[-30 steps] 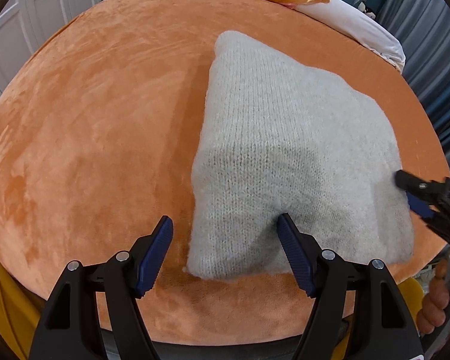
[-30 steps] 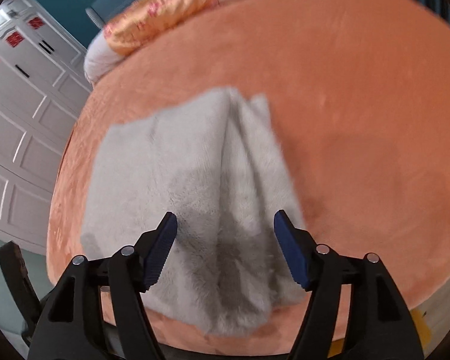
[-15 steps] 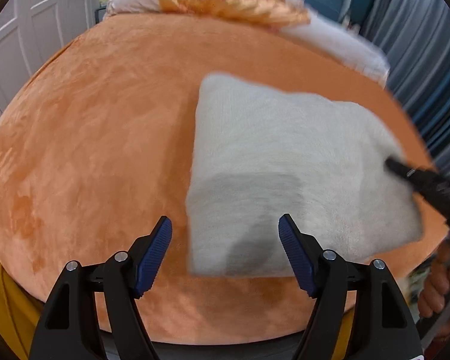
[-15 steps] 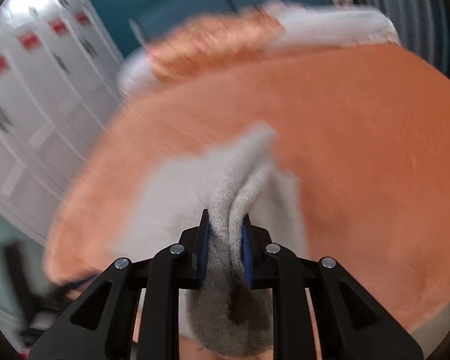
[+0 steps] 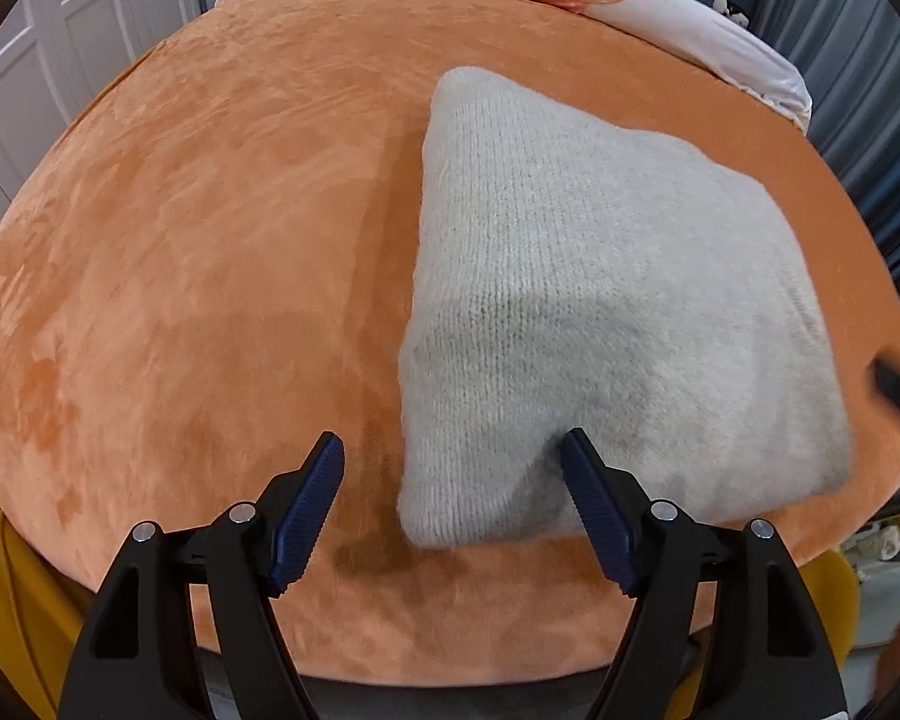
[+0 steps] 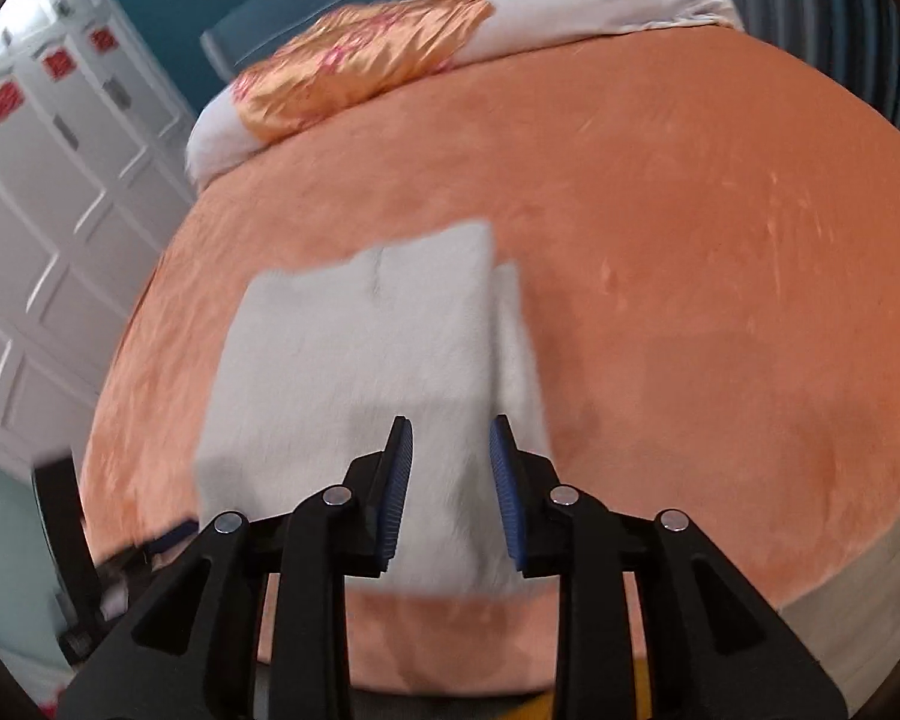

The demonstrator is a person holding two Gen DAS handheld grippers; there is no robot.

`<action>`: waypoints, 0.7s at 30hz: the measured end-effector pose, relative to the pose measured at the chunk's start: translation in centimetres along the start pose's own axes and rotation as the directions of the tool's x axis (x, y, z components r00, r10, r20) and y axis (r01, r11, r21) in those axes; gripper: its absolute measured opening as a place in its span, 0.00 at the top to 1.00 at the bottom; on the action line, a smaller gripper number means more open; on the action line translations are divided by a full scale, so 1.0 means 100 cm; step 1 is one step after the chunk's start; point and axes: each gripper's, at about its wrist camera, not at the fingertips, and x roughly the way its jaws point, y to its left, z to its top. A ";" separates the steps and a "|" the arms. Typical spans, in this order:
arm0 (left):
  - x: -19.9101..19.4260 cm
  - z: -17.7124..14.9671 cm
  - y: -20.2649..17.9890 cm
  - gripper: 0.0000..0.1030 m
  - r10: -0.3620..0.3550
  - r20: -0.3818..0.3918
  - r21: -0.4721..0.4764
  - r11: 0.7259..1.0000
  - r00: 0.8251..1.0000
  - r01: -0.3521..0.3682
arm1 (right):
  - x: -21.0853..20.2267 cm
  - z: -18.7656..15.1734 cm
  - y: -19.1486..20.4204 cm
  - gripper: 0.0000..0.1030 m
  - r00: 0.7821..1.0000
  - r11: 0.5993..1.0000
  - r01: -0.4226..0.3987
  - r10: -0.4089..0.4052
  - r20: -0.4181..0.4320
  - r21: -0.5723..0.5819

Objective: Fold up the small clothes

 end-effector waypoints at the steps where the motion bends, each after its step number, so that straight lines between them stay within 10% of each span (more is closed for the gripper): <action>1: -0.003 -0.001 0.001 0.30 -0.007 -0.001 -0.006 1.000 1.000 0.007 | 0.013 -0.008 0.001 0.75 0.999 1.000 0.017 -0.017 -0.041 -0.018; 3: -0.005 0.000 0.000 0.30 -0.009 -0.004 -0.008 1.000 1.000 0.009 | 0.049 -0.030 -0.010 0.76 0.985 0.997 0.067 -0.070 -0.155 -0.022; 15: -0.028 -0.018 0.017 0.30 -0.015 -0.002 -0.039 0.999 1.000 0.014 | 0.001 0.035 0.081 0.76 0.998 0.982 -0.056 0.061 0.019 -0.181; 21: -0.036 -0.024 0.036 0.30 0.003 -0.011 -0.062 0.998 1.000 -0.004 | 0.100 0.016 0.122 0.75 0.978 0.962 -0.055 -0.002 -0.209 -0.266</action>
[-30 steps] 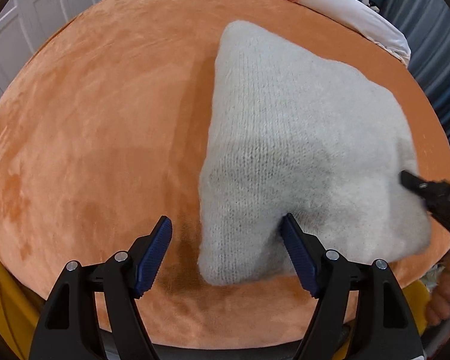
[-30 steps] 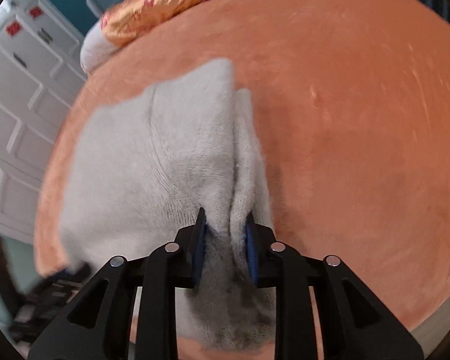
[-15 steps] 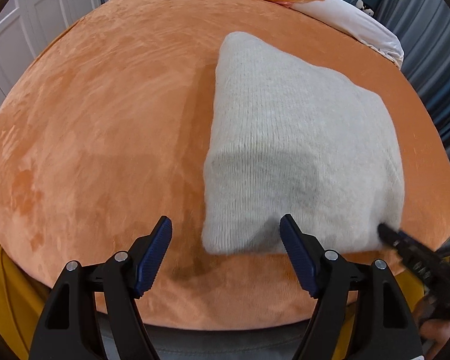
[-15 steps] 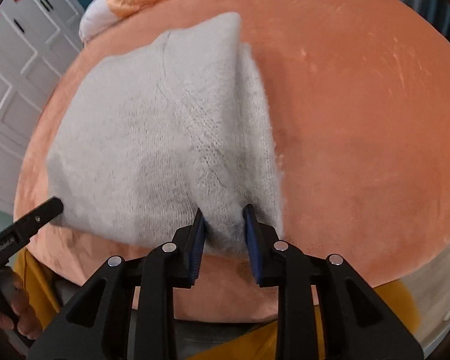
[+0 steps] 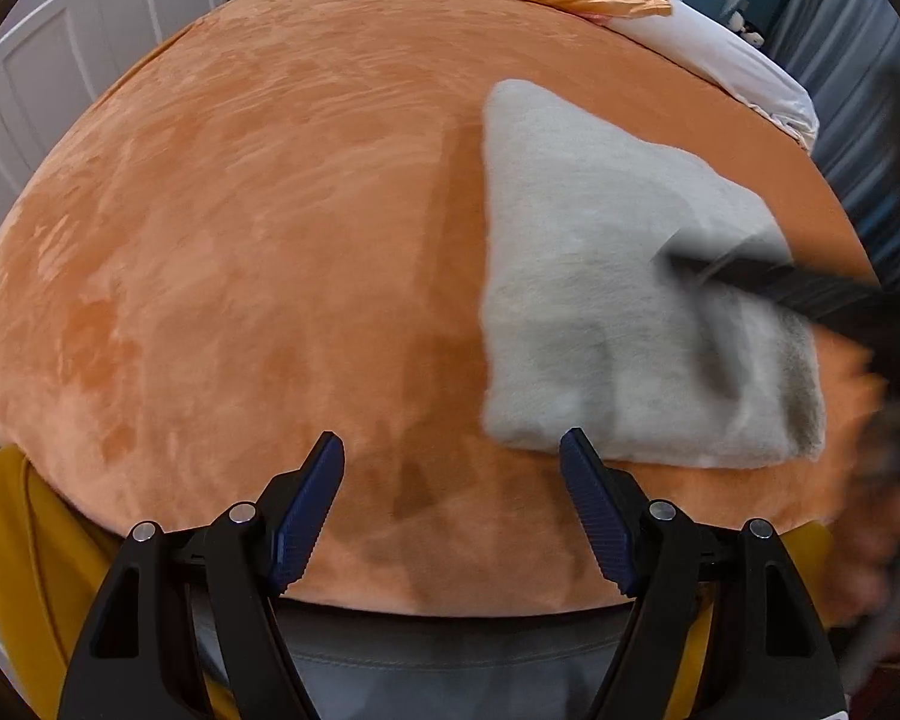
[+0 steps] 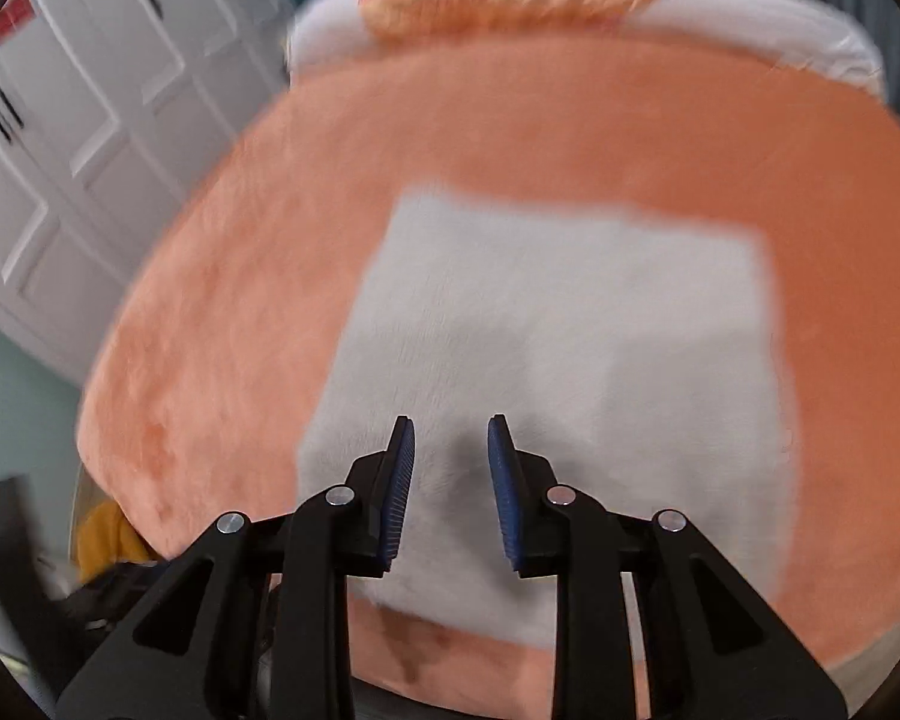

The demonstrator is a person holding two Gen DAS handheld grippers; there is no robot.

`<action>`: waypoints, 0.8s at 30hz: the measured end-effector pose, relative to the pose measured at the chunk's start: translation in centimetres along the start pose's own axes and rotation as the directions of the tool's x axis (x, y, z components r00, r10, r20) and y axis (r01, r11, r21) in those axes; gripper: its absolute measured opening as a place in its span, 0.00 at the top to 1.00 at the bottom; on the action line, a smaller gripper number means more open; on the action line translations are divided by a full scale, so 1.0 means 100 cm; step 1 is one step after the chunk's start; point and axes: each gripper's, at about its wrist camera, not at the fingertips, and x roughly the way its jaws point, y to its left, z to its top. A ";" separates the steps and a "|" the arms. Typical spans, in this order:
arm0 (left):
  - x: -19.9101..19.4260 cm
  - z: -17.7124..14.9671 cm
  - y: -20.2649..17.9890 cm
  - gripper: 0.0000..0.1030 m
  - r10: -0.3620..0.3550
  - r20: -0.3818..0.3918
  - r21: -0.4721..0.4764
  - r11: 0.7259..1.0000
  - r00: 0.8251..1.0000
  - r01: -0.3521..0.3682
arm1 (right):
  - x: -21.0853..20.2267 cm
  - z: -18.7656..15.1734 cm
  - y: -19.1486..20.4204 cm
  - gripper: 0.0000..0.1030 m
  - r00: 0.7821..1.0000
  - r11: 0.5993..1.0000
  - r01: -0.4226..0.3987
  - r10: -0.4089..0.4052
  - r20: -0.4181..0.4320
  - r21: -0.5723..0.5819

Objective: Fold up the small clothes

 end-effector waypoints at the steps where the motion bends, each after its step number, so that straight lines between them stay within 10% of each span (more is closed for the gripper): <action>1: 0.000 -0.001 0.005 0.30 0.001 -0.001 -0.011 1.000 1.000 -0.001 | 0.016 -0.007 0.006 0.75 0.999 0.999 0.030 -0.031 -0.015 -0.037; 4: -0.003 -0.002 0.019 0.30 -0.003 -0.003 -0.047 0.999 1.000 0.003 | 0.005 -0.007 0.022 0.75 0.995 0.989 0.097 -0.095 0.020 -0.112; 8: -0.005 0.000 0.027 0.30 -0.011 0.002 -0.082 0.997 1.000 0.011 | -0.040 0.009 0.024 0.77 0.992 0.997 -0.073 0.074 0.105 -0.016; 13: -0.008 0.001 0.025 0.30 0.006 0.010 -0.072 0.997 1.000 -0.005 | 0.020 -0.005 0.040 0.75 0.998 0.995 -0.042 0.037 -0.055 -0.093; 16: -0.011 0.001 0.025 0.30 0.009 0.012 -0.070 0.998 1.000 -0.009 | 0.010 -0.011 0.042 0.75 0.999 0.993 -0.033 0.032 -0.010 -0.116; 19: -0.015 0.002 0.022 0.30 0.004 0.026 -0.064 0.998 1.000 -0.002 | -0.038 -0.021 0.027 0.76 0.994 0.995 -0.077 0.081 0.073 -0.064; 24: -0.013 0.009 0.004 0.30 -0.012 0.034 -0.023 1.000 0.999 0.013 | -0.080 -0.064 -0.048 0.75 0.989 0.993 0.044 -0.058 0.136 0.109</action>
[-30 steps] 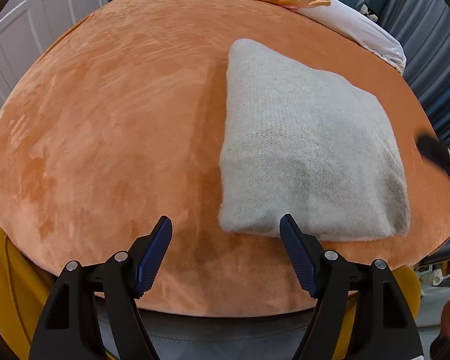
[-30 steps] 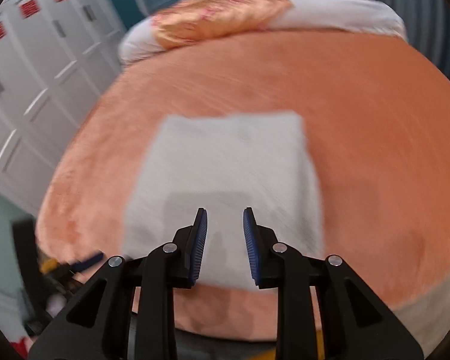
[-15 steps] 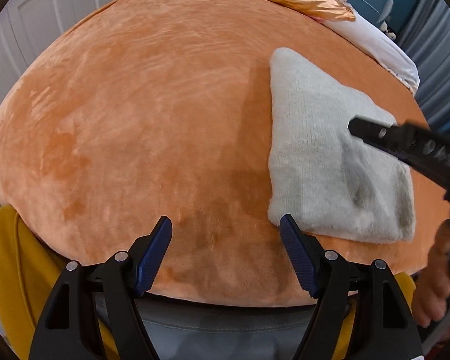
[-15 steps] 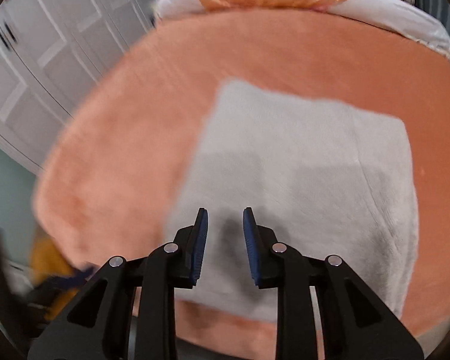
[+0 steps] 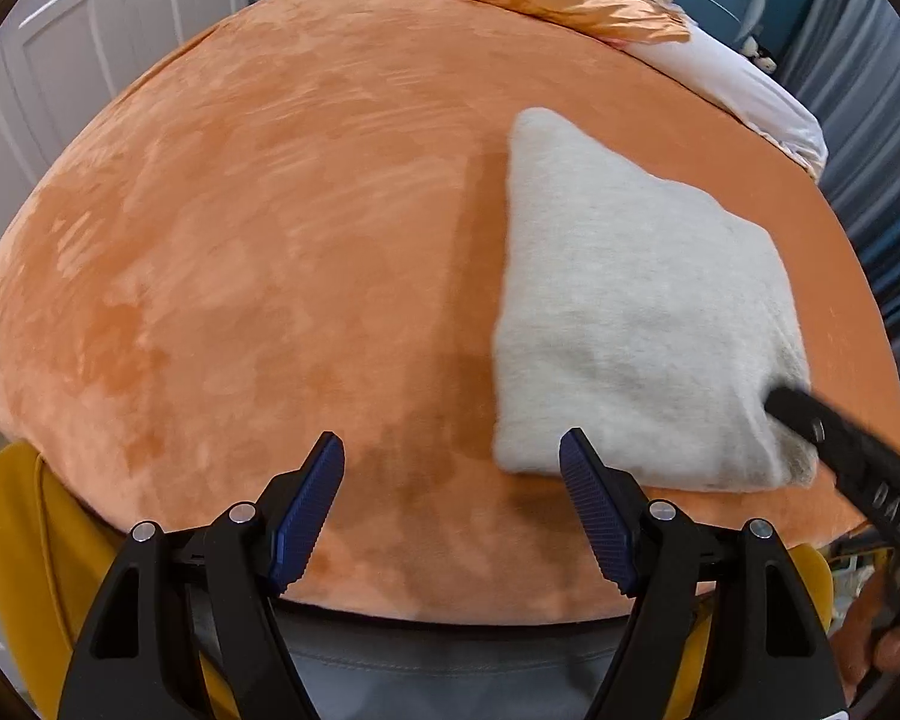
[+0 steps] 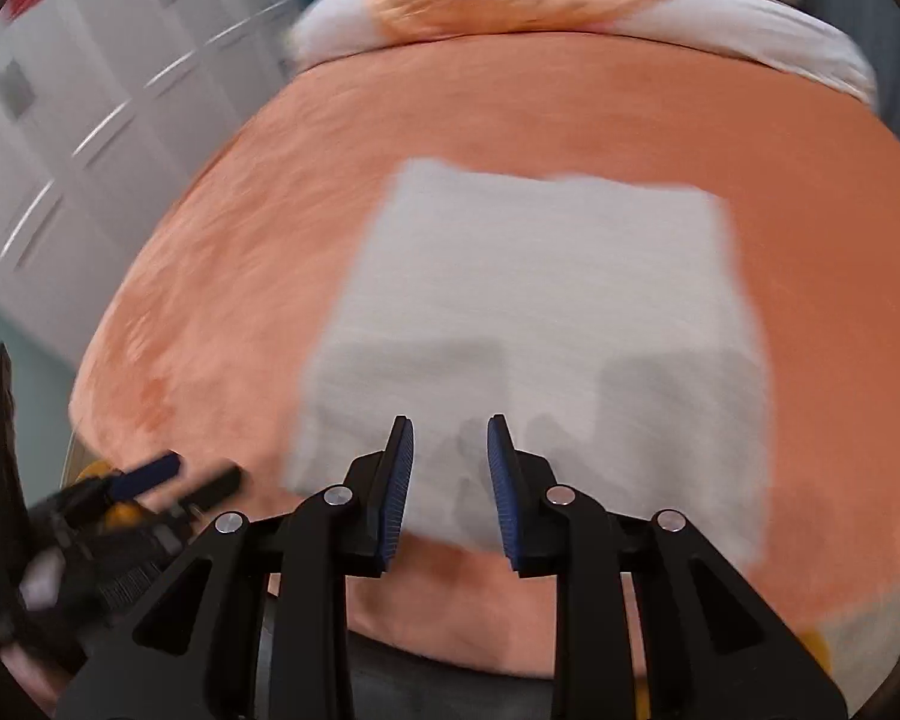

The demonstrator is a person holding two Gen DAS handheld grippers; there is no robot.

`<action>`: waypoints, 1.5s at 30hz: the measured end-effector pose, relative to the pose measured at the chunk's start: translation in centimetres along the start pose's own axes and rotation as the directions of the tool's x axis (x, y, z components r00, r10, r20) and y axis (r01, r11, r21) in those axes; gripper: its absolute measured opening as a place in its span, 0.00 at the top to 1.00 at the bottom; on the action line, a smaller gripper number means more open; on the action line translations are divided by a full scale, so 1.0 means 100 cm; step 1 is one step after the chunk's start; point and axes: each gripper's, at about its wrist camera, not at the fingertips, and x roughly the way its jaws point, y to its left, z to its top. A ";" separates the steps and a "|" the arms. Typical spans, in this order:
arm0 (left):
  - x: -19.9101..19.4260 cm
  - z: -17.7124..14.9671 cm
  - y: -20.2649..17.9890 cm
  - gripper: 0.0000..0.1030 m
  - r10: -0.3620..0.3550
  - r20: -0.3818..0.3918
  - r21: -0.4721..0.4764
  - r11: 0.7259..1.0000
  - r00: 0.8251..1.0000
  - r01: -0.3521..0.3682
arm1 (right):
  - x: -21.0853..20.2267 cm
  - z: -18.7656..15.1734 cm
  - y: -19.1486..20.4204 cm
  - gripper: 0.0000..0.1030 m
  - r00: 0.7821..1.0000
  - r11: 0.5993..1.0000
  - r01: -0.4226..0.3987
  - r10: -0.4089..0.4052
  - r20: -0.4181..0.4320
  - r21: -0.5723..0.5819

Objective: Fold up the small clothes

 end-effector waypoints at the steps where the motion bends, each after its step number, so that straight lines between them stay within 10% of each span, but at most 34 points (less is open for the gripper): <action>1: 0.001 0.001 -0.006 0.30 -0.007 0.001 0.010 1.000 1.000 0.007 | 0.004 -0.007 -0.014 0.74 0.999 0.999 0.033 -0.032 -0.016 0.039; 7: 0.011 0.001 -0.044 0.30 0.000 0.002 0.096 0.995 1.000 0.000 | 0.055 -0.053 -0.063 0.83 0.982 0.977 0.043 -0.003 -0.188 0.207; 16: 0.014 0.003 -0.069 0.30 0.025 0.016 0.157 0.987 1.000 -0.027 | -0.021 -0.031 -0.061 0.81 0.997 0.980 0.018 -0.033 0.072 0.199; 22: 0.029 0.001 -0.080 0.29 0.081 0.017 0.198 0.977 0.997 -0.082 | 0.046 -0.036 -0.074 0.80 0.995 0.983 0.088 -0.079 -0.060 0.160; 28: 0.042 0.006 -0.073 0.29 0.076 -0.035 0.146 0.987 0.997 -0.070 | 0.019 -0.021 -0.063 0.78 0.996 0.987 0.088 -0.086 -0.019 0.133; 32: 0.032 0.025 -0.071 0.23 0.066 0.001 0.112 0.992 0.998 -0.065 | 0.000 -0.007 -0.072 0.46 0.996 0.980 0.053 -0.064 0.055 0.191; 37: 0.030 0.049 -0.076 0.23 0.070 0.028 0.094 0.993 0.997 -0.073 | 0.005 0.014 -0.072 0.38 0.997 0.979 0.034 -0.046 0.055 0.199; 45: 0.035 0.060 -0.091 0.23 0.090 0.056 0.137 0.986 0.994 -0.097 | 0.034 0.038 -0.049 0.58 1.000 0.992 -0.015 0.014 0.013 0.127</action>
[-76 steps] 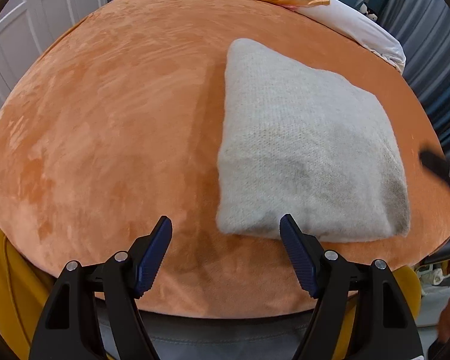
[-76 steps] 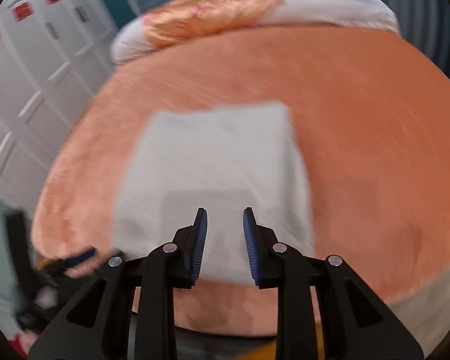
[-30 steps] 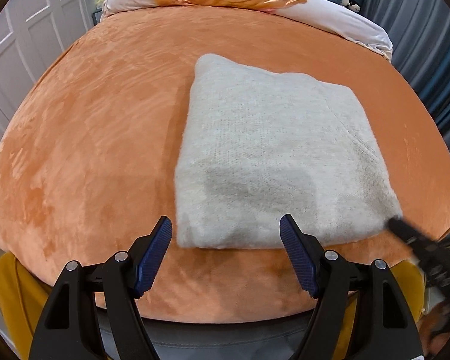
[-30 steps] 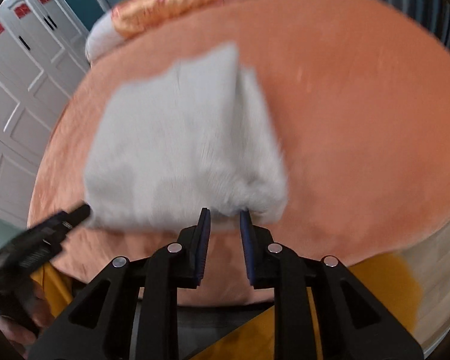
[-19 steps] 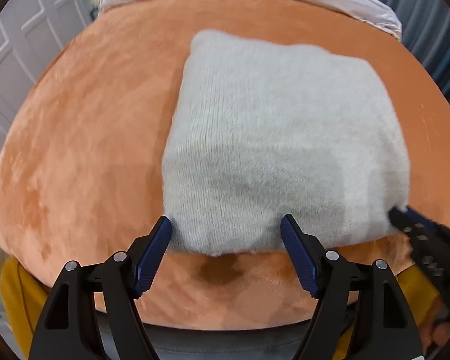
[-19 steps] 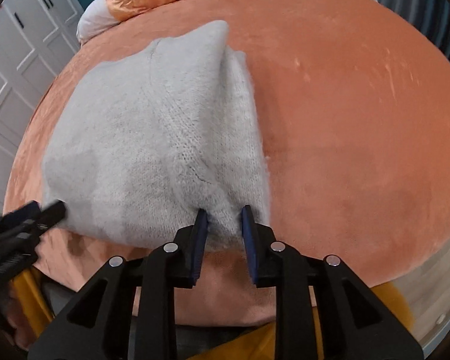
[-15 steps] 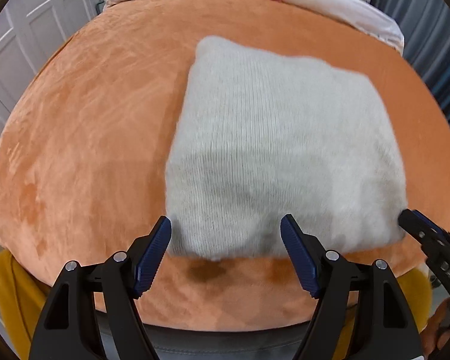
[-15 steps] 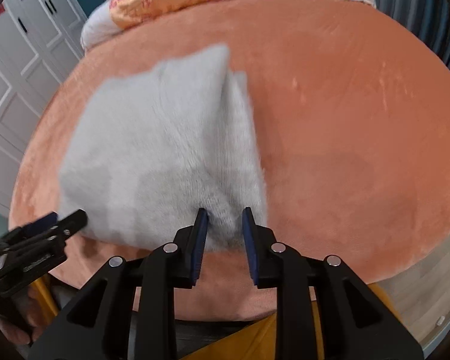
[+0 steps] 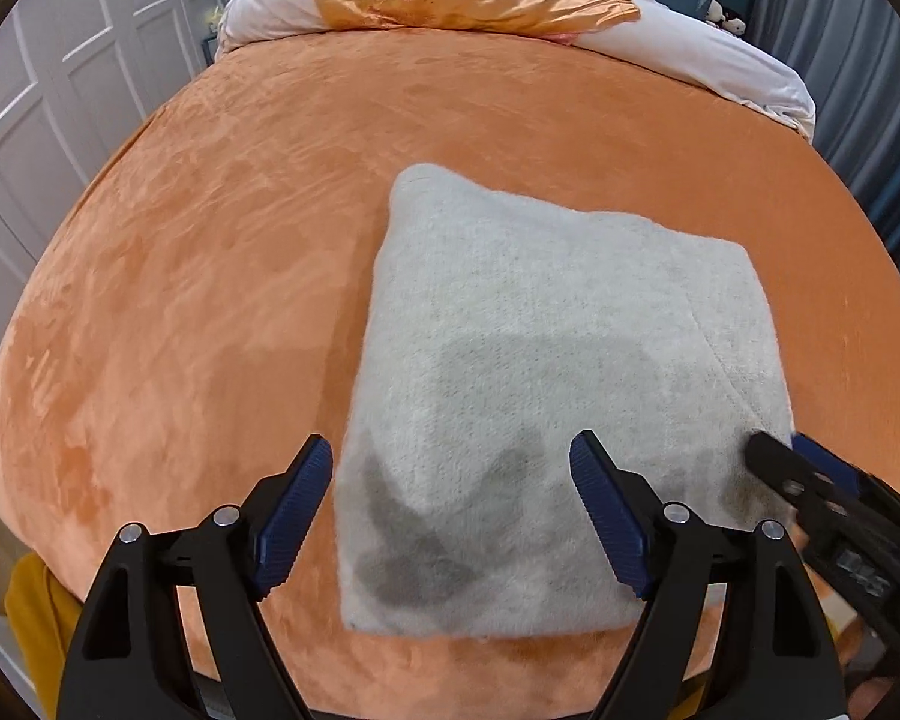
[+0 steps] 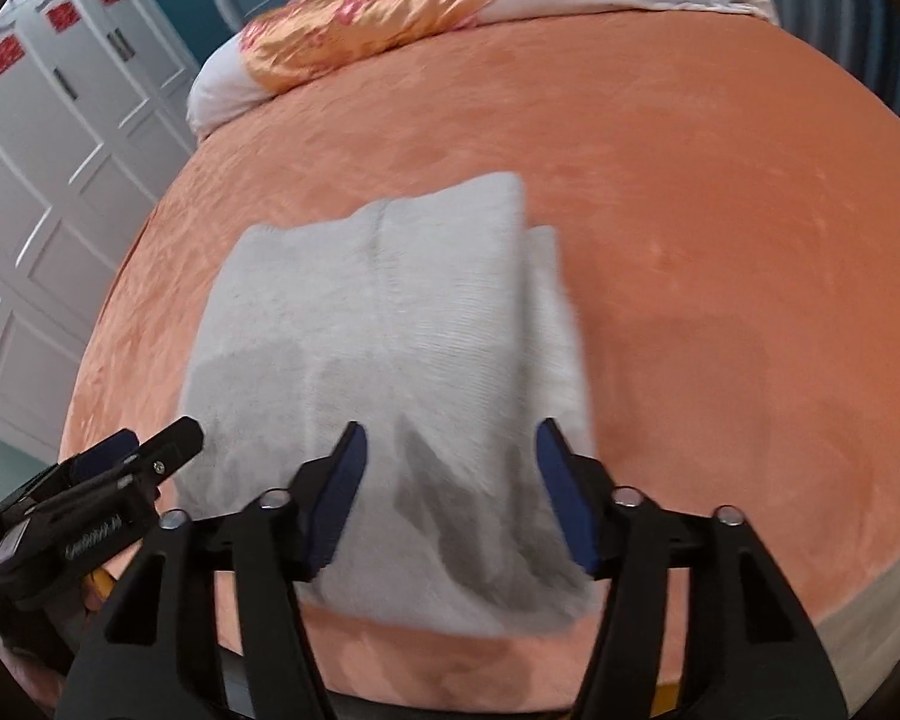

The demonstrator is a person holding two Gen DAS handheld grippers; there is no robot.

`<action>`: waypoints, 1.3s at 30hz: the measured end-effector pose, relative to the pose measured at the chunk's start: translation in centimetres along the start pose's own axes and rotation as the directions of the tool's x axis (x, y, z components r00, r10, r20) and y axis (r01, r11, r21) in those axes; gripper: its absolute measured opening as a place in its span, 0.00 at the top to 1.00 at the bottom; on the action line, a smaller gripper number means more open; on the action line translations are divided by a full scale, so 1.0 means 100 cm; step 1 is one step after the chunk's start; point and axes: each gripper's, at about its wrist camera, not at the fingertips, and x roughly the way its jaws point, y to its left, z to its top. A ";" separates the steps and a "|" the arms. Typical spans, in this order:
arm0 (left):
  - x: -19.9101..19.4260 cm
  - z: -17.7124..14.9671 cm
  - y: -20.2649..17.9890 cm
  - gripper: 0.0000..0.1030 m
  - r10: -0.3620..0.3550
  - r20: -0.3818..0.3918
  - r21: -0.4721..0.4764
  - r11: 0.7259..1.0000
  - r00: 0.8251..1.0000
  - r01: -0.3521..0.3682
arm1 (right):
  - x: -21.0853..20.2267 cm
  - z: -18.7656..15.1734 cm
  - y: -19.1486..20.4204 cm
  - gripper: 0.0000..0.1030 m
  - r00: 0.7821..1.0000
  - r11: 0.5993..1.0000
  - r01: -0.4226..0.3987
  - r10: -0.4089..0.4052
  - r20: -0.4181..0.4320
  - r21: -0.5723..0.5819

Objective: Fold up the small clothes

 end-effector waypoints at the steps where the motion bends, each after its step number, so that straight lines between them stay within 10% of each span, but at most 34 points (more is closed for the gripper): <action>1: 0.001 0.000 -0.001 0.23 0.000 0.000 0.001 1.000 1.000 0.000 | 0.004 0.002 0.002 0.65 1.000 1.000 0.008 -0.008 -0.009 -0.008; 2: 0.002 0.000 -0.002 0.23 -0.002 -0.002 0.003 1.000 1.000 0.002 | 0.006 0.005 0.003 0.86 1.000 1.000 0.009 -0.009 -0.010 -0.014; 8: 0.006 0.001 -0.002 0.23 -0.003 -0.013 0.006 1.000 1.000 0.003 | -0.036 0.011 -0.016 0.89 0.989 0.998 -0.041 0.033 0.147 0.057; 14: 0.022 -0.005 -0.006 0.23 0.010 -0.048 0.010 1.000 0.999 -0.009 | 0.026 -0.011 -0.030 0.86 0.999 0.997 0.051 -0.051 -0.002 0.053; 19: 0.028 -0.005 -0.001 0.19 0.003 -0.060 0.009 1.000 0.998 -0.003 | -0.008 -0.005 -0.027 0.76 0.998 0.997 0.019 -0.024 0.060 0.079; 26: 0.033 -0.005 0.004 0.16 -0.005 -0.069 -0.009 1.000 0.998 0.005 | -0.011 -0.014 -0.044 0.35 0.996 0.989 0.068 -0.076 0.052 0.134; 39: 0.057 -0.003 0.021 0.05 -0.115 -0.128 -0.048 0.993 0.985 0.110 | 0.038 -0.023 -0.063 0.21 0.994 0.968 -0.075 0.091 -0.057 0.239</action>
